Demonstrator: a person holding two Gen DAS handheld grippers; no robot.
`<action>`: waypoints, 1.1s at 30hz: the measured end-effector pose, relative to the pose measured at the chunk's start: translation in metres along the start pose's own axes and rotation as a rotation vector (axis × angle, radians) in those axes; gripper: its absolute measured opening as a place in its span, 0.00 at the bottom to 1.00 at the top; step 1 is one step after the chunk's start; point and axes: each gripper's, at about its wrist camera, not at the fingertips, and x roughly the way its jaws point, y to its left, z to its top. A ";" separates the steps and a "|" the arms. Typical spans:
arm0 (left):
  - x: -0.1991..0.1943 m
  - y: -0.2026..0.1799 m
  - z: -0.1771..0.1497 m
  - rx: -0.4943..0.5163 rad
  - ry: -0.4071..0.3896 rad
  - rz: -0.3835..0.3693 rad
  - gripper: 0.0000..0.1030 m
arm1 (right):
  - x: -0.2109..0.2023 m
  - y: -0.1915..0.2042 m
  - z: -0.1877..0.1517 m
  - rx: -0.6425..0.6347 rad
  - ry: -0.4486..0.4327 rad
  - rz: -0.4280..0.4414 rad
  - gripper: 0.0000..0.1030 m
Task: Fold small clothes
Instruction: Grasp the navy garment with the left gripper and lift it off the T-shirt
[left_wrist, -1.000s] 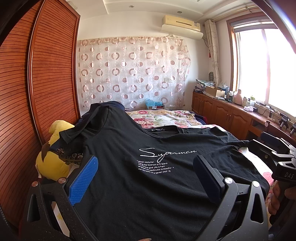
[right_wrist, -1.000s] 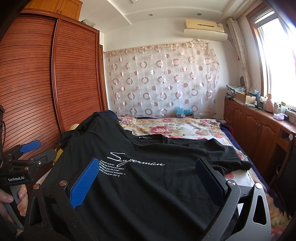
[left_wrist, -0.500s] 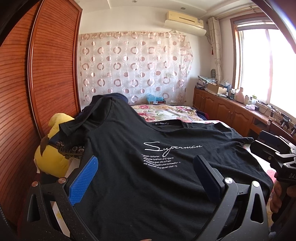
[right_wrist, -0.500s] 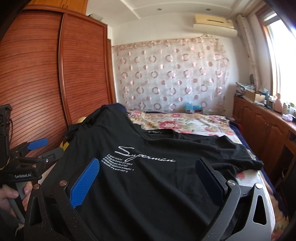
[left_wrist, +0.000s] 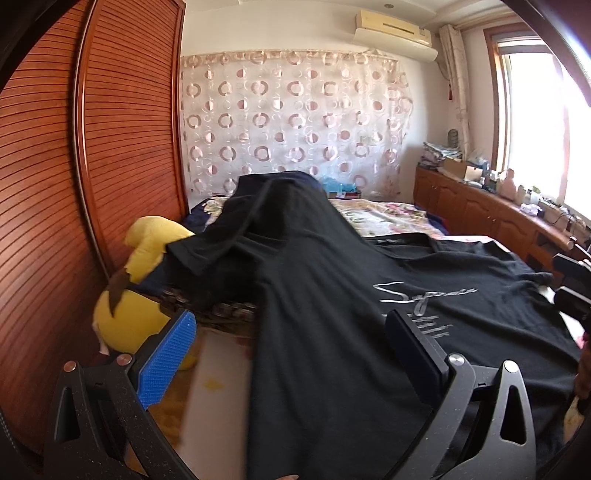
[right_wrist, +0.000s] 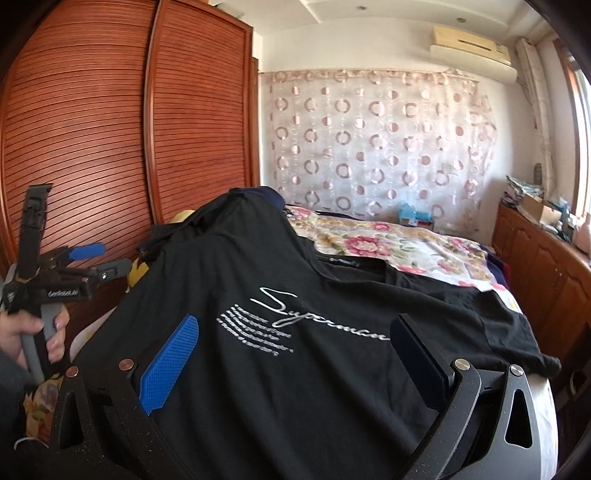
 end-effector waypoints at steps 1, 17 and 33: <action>0.002 0.005 0.001 0.005 0.006 0.005 1.00 | 0.002 -0.001 0.002 -0.004 0.000 0.008 1.00; 0.066 0.062 0.039 0.119 0.110 -0.050 0.93 | 0.058 -0.015 0.027 -0.029 0.038 0.163 0.91; 0.124 0.082 0.039 0.280 0.257 0.056 0.45 | 0.082 -0.026 0.036 -0.095 0.106 0.194 0.91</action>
